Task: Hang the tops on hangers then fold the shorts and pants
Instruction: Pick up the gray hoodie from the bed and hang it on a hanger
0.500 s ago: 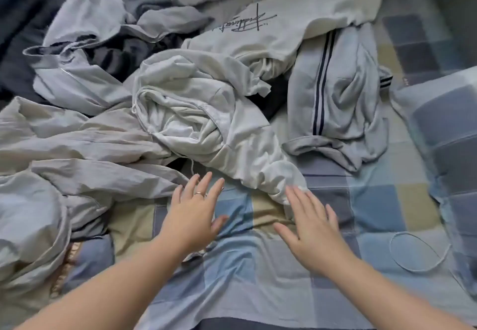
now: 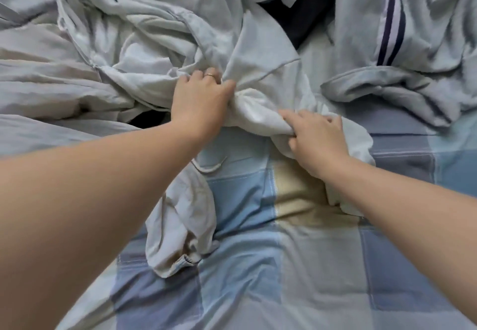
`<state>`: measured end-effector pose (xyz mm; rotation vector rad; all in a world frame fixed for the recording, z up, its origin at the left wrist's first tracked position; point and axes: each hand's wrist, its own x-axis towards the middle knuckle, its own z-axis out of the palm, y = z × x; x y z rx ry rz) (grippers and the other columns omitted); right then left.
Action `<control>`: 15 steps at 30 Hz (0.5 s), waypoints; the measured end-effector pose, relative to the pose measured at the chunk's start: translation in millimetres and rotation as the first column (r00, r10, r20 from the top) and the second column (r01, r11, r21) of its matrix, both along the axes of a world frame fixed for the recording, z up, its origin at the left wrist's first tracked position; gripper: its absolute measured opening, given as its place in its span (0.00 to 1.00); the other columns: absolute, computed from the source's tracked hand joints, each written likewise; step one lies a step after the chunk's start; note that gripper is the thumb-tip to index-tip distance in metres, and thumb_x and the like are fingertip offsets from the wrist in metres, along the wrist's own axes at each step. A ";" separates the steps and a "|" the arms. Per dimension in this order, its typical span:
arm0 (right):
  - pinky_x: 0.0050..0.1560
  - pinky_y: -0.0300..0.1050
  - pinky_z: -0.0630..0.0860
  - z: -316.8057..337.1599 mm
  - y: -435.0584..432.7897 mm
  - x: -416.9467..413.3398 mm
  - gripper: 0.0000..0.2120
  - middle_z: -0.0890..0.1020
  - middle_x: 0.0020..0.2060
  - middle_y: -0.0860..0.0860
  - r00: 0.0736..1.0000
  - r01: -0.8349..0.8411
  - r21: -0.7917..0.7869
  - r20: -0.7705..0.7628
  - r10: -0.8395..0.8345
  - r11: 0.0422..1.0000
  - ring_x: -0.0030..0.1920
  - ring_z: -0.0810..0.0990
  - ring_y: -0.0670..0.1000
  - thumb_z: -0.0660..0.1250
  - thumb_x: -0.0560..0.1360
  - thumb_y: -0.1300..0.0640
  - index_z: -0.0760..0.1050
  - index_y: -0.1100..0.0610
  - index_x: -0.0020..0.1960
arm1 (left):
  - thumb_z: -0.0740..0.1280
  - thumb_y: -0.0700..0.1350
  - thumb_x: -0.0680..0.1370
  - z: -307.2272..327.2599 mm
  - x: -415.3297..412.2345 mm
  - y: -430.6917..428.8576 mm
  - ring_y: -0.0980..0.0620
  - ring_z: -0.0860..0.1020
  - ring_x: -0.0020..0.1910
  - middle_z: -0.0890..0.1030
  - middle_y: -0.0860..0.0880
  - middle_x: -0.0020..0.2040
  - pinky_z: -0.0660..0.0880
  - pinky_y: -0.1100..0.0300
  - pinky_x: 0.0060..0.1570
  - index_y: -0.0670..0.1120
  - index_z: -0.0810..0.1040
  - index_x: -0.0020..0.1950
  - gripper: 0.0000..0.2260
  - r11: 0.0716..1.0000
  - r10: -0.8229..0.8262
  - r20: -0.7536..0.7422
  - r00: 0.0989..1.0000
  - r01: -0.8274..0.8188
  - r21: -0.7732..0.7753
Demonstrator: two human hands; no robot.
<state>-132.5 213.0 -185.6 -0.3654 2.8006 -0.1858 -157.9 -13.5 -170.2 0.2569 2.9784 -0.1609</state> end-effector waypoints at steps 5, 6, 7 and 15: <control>0.58 0.54 0.63 30.5 19.1 18.2 0.23 0.78 0.58 0.51 0.981 0.012 -0.030 0.194 -0.006 0.999 0.59 0.76 0.58 0.59 0.77 0.58 0.71 0.42 0.70 | 0.63 0.41 0.78 21.5 35.2 10.3 0.41 0.79 0.53 0.80 0.45 0.53 0.65 0.53 0.44 0.50 0.75 0.53 0.06 0.989 0.061 0.248 0.967 -0.091 0.113; 0.59 0.54 0.63 38.4 22.8 27.6 0.23 0.78 0.58 0.51 0.970 0.024 -0.046 0.243 -0.012 0.999 0.60 0.76 0.58 0.58 0.78 0.58 0.71 0.42 0.70 | 0.63 0.41 0.77 26.0 50.4 14.1 0.41 0.79 0.53 0.80 0.45 0.53 0.65 0.53 0.43 0.49 0.74 0.51 0.05 0.989 0.066 0.301 0.951 -0.102 0.109; 0.59 0.54 0.64 46.2 26.3 39.3 0.23 0.78 0.58 0.50 0.960 0.030 -0.055 0.280 -0.013 0.998 0.60 0.76 0.57 0.58 0.78 0.57 0.71 0.41 0.70 | 0.63 0.41 0.77 31.2 66.3 17.9 0.42 0.79 0.53 0.79 0.46 0.53 0.65 0.53 0.43 0.49 0.73 0.49 0.04 0.988 0.071 0.355 0.932 -0.114 0.102; 0.51 0.52 0.64 106.9 52.7 178.0 0.16 0.78 0.51 0.49 0.887 0.036 -0.018 0.461 -0.024 0.999 0.53 0.77 0.57 0.58 0.78 0.58 0.74 0.43 0.61 | 0.62 0.40 0.77 88.5 201.8 42.5 0.43 0.79 0.51 0.79 0.46 0.52 0.69 0.53 0.43 0.49 0.70 0.46 0.04 0.983 0.059 0.700 0.712 -0.165 0.085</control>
